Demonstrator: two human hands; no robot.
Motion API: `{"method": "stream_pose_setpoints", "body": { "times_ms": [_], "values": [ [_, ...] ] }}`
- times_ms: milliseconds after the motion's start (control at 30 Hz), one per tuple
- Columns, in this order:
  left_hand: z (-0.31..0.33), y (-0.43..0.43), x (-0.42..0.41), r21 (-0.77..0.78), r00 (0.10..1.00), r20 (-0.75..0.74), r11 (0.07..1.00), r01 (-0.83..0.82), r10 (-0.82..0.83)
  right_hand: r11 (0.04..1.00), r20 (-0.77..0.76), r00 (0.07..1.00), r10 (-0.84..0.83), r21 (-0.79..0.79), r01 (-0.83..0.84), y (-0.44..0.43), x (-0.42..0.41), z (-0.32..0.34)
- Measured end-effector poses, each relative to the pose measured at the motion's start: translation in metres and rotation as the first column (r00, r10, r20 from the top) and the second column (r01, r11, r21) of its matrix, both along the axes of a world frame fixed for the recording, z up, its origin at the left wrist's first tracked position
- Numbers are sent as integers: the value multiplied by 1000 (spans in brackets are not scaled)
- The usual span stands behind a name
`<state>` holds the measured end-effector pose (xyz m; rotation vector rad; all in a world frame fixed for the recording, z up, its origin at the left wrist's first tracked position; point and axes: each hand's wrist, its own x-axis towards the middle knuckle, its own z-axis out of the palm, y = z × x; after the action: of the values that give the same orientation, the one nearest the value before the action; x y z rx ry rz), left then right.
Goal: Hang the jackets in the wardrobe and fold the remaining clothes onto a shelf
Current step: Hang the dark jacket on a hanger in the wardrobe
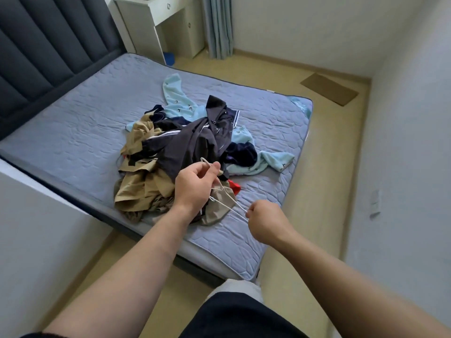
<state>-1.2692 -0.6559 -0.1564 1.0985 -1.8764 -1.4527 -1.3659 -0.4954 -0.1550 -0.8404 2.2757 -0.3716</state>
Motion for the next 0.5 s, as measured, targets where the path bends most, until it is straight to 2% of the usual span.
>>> {"method": "stream_pose_setpoints", "body": {
  "times_ms": [100,300,500],
  "values": [
    [-12,-19,-64,23,999,-3,999,33,-33,999,5,999,-31,43,31,-15,-66,-13],
    [-17,-30,-175,38,986,45,987,158,-159,988,187,975,-121,113,101,-43,-177,-30],
    [-28,-36,-267,6,958,152,969,245,-243,975,358,907,-222,82,206,-75,-266,-49]
  ]
}}
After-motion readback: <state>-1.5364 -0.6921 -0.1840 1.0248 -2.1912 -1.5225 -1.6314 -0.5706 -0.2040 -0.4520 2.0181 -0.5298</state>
